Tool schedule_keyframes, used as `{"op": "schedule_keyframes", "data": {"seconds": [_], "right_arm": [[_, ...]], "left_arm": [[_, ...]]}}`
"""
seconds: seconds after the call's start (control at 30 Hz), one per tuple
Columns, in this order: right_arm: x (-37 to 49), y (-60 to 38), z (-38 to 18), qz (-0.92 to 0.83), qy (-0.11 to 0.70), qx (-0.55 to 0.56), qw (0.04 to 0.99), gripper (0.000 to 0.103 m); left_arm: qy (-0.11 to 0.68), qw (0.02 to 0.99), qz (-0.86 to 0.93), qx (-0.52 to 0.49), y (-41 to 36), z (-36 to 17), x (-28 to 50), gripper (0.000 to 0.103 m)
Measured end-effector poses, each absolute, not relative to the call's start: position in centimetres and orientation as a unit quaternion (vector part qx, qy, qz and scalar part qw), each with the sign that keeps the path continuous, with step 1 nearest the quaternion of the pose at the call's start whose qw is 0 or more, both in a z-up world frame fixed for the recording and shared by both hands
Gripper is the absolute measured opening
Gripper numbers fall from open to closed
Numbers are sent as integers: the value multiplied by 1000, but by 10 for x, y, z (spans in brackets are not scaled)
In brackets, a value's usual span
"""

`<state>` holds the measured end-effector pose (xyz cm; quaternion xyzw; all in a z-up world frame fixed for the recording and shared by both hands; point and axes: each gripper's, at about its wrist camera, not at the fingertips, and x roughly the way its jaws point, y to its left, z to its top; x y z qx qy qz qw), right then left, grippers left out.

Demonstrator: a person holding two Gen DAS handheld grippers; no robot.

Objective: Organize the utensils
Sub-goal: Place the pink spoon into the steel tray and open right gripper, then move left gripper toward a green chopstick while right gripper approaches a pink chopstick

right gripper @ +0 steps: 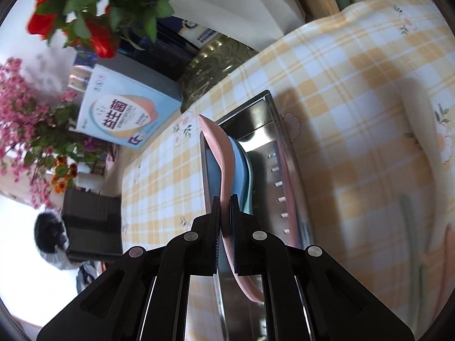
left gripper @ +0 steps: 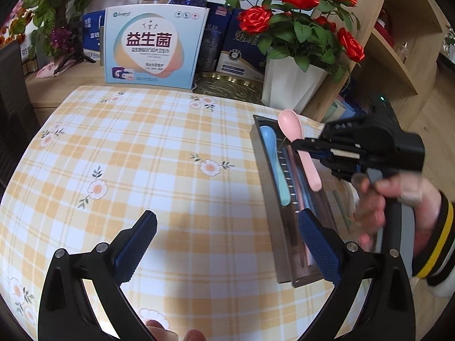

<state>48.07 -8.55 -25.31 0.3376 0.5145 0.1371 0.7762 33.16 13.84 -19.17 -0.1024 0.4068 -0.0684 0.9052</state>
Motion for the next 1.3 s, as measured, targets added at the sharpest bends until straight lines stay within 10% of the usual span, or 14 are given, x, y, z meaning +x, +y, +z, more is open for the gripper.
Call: {"op": "schedule_keyframes", "data": {"seconds": [0.47,0.6,0.77,0.9,1.3], "right_arm": [[490,-71,-269,129,536,357,754,9],[481,-81,-248,158,514,345,769,52],[454,-101,-209,204,467,275,815,58],[423,-132,-182,244,425,228,841,88],[315,-245,-202,181,333,142,915,88]], "left_arm": [[391,911,-74,-111,139,-191,320,97],[387,913,-72,-107,132,-183,320,97],[384,914,-75,-105,114,-172,317,97],[386,914,-83,-88,88,-165,312,97],[415,899,-137,-25,-16,-175,292,97]]}}
